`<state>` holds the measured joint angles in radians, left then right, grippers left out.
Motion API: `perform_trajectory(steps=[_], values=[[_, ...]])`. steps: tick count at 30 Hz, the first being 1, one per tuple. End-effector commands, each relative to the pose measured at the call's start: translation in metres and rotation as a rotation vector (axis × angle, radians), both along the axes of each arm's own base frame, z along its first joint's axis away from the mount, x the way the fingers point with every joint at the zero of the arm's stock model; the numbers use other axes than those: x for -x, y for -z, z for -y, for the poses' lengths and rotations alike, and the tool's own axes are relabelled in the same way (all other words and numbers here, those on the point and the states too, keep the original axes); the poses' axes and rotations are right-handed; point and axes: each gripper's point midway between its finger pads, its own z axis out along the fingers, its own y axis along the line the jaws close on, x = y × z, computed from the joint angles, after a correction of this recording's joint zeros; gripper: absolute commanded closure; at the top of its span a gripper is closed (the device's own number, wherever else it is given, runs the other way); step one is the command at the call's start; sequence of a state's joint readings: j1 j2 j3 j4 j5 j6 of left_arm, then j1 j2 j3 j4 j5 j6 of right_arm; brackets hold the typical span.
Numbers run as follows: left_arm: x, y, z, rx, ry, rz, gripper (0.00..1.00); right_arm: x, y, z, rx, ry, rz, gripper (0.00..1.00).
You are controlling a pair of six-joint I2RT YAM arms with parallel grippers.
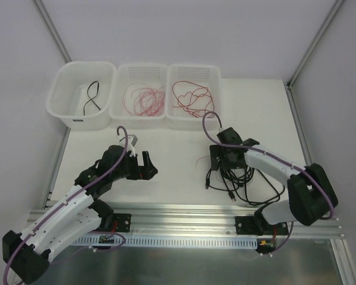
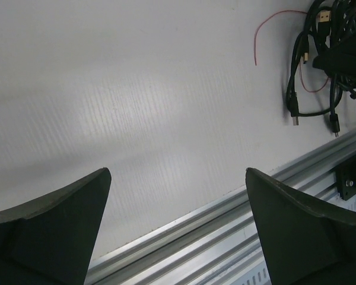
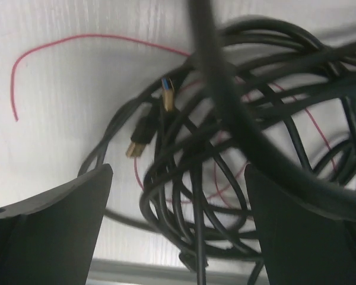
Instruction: Untangle the cables
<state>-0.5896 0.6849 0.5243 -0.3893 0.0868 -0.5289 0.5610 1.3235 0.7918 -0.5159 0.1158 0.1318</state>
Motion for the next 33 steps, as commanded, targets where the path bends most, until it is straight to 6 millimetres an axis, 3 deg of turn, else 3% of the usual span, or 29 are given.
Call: perform_trajectory(steps=[1, 4, 5, 7, 8, 11, 15, 17, 23, 26, 29, 33], values=[[-0.007, -0.007, -0.001, 0.015, -0.043, 0.031, 0.01, -0.033, 0.000, -0.023, 0.012, 0.014, 0.068, 0.01], [-0.008, -0.005, -0.004, 0.003, -0.052, 0.037, 0.01, -0.035, 0.006, -0.057, 0.043, -0.119, 0.073, 0.11], [-0.009, -0.004, -0.006, -0.003, -0.058, 0.037, 0.01, -0.039, 0.000, -0.073, 0.027, -0.158, 0.093, 0.14], [-0.008, -0.002, -0.007, -0.009, -0.062, 0.037, 0.01, -0.027, 0.006, -0.103, 0.021, -0.260, 0.072, 0.20], [-0.009, -0.002, -0.009, -0.013, -0.069, 0.040, 0.01, -0.023, 0.006, -0.114, 0.006, -0.305, 0.065, 0.37], [-0.008, -0.003, -0.010, -0.006, -0.078, 0.046, 0.01, -0.007, 0.002, -0.152, -0.056, -0.429, 0.051, 0.70], [-0.010, -0.007, -0.021, -0.015, -0.133, 0.082, 0.01, 0.013, -0.017, -0.178, -0.070, -0.606, 0.096, 0.89], [-0.010, -0.007, -0.023, -0.019, -0.138, 0.087, 0.01, 0.018, -0.033, -0.183, -0.102, -0.641, 0.131, 0.99], [-0.011, 0.012, -0.018, -0.064, -0.127, -0.003, 0.01, 0.027, -0.075, -0.180, -0.183, -0.677, 0.227, 0.99], [-0.015, 0.032, -0.016, -0.136, -0.128, -0.091, 0.01, 0.027, -0.099, -0.173, -0.207, -0.673, 0.287, 0.99], [-0.023, 0.039, -0.010, -0.176, -0.117, -0.124, 0.06, 0.028, -0.113, -0.163, -0.202, -0.661, 0.324, 0.99], [-0.037, 0.042, 0.000, -0.257, -0.101, -0.102, 0.22, 0.033, -0.134, -0.151, -0.231, -0.641, 0.380, 0.99]])
